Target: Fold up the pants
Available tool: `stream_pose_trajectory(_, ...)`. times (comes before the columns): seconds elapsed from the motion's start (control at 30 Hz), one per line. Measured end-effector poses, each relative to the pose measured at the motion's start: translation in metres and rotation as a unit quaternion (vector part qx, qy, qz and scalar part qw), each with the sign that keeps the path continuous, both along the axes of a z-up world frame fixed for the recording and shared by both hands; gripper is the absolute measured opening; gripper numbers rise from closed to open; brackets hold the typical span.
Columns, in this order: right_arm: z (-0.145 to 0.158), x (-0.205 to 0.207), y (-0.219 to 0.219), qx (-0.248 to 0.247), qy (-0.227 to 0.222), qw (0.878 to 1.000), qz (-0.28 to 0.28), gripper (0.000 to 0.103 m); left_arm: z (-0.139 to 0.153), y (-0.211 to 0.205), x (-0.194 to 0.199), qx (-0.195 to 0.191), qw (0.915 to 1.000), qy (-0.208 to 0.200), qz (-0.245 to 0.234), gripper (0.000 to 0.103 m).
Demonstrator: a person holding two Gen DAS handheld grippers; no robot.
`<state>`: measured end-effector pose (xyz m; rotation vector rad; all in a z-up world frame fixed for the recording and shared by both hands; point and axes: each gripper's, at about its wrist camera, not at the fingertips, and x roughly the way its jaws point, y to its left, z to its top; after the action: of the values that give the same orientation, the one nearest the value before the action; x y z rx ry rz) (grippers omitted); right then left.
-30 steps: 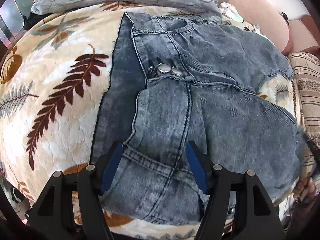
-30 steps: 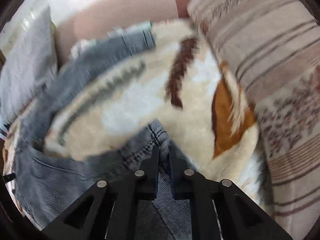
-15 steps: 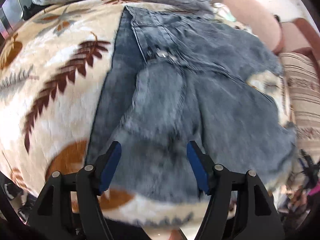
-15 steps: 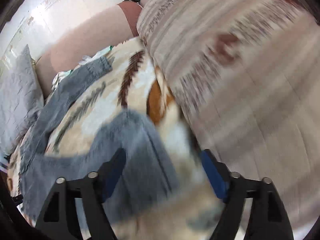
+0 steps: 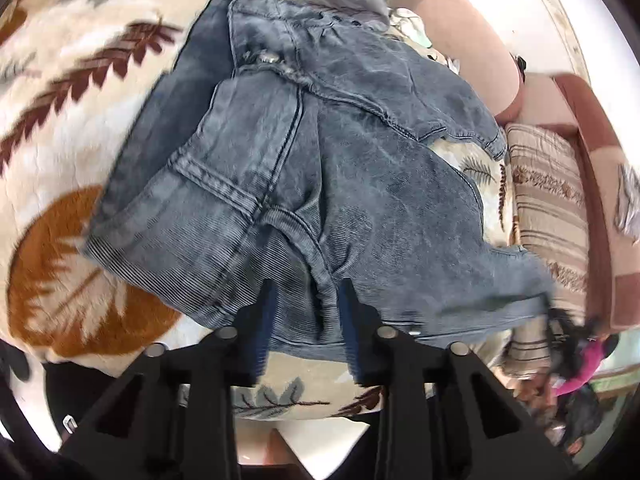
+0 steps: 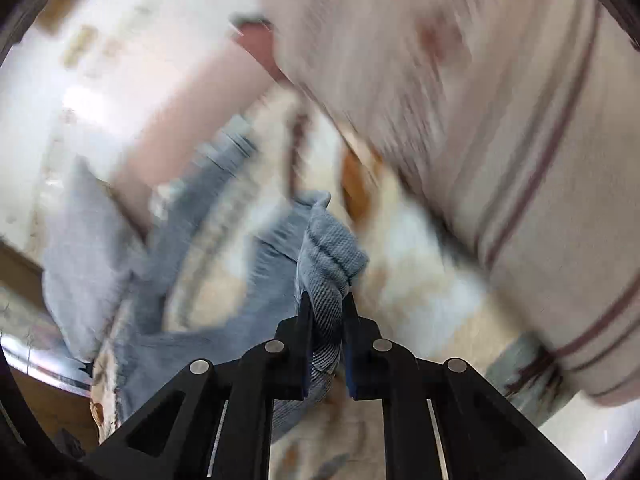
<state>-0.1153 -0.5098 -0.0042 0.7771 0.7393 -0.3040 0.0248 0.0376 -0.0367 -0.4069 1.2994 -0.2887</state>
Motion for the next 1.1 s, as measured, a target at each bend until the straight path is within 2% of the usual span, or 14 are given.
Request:
stream_pose_trajectory(0.1, 0.028, -0.017, 0.011, -0.073, 0.006, 0.997, 0.005, 0.017, -0.008, 0.001, 0.0, 0.027, 0.9996, 0.001, 0.002, 0.027)
stream_pose_trajectory(0.23, -0.032, -0.034, 0.008, -0.048, 0.138, 0.989, 0.006, 0.027, -0.025, 0.016, -0.005, 0.022, 0.9994, 0.027, 0.004, 0.022)
stream_pose_trajectory(0.3, -0.054, -0.047, 0.004, -0.019, 0.172, 0.985, -0.002, 0.035, -0.019, 0.024, -0.009, 0.015, 0.9996, 0.024, -0.004, 0.021)
stream_pose_trajectory(0.37, -0.049, -0.064, -0.003, -0.005, 0.156, 0.988, -0.022, 0.042, -0.01, 0.028, -0.015, 0.021, 0.9996, 0.01, -0.018, 0.022)
stream_pose_trajectory(0.43, -0.028, -0.072, -0.009, -0.031, 0.129, 0.99, -0.045, 0.048, 0.0, 0.03, -0.019, 0.031, 0.999, -0.015, -0.03, 0.026)
stream_pose_trajectory(0.5, -0.006, -0.07, -0.013, -0.058, 0.096, 0.993, -0.048, 0.068, 0.009, 0.031, -0.019, 0.043, 0.9977, -0.036, -0.038, 0.041)
stream_pose_trajectory(0.53, 0.002, -0.06, -0.016, -0.068, 0.082, 0.994, -0.037, 0.073, 0.012, 0.032, -0.017, 0.051, 0.9971, -0.044, -0.035, 0.053)
stream_pose_trajectory(0.57, 0.006, -0.047, -0.018, -0.078, 0.077, 0.994, -0.022, 0.079, 0.014, 0.033, -0.011, 0.058, 0.9968, -0.049, -0.025, 0.058)
stream_pose_trajectory(0.67, -0.002, 0.004, -0.023, -0.106, 0.091, 0.99, 0.017, 0.077, 0.01, 0.032, 0.002, 0.052, 0.998, -0.035, -0.008, 0.058)
stream_pose_trajectory(0.77, -0.023, 0.049, -0.027, -0.133, 0.13, 0.982, 0.017, 0.077, 0.003, 0.026, 0.011, 0.062, 0.9978, -0.021, -0.004, 0.058)
stream_pose_trajectory(0.83, -0.041, 0.077, -0.032, -0.119, 0.147, 0.982, 0.029, 0.074, 0.003, 0.022, 0.013, 0.077, 0.9968, -0.021, -0.009, 0.058)
stream_pose_trajectory(0.9, -0.048, 0.096, -0.031, -0.122, 0.155, 0.979, 0.056, 0.017, 0.004, 0.021, 0.016, 0.086, 0.9959, -0.028, -0.008, 0.058)
stream_pose_trajectory(1.03, -0.027, 0.117, -0.032, -0.185, 0.135, 0.973, 0.039, 0.018, -0.007, 0.022, 0.028, 0.112, 0.9934, -0.021, 0.004, 0.058)
stream_pose_trajectory(1.1, -0.031, 0.13, -0.036, -0.203, 0.16, 0.966, 0.031, 0.008, -0.021, 0.02, 0.034, 0.124, 0.9923, -0.001, 0.007, 0.058)
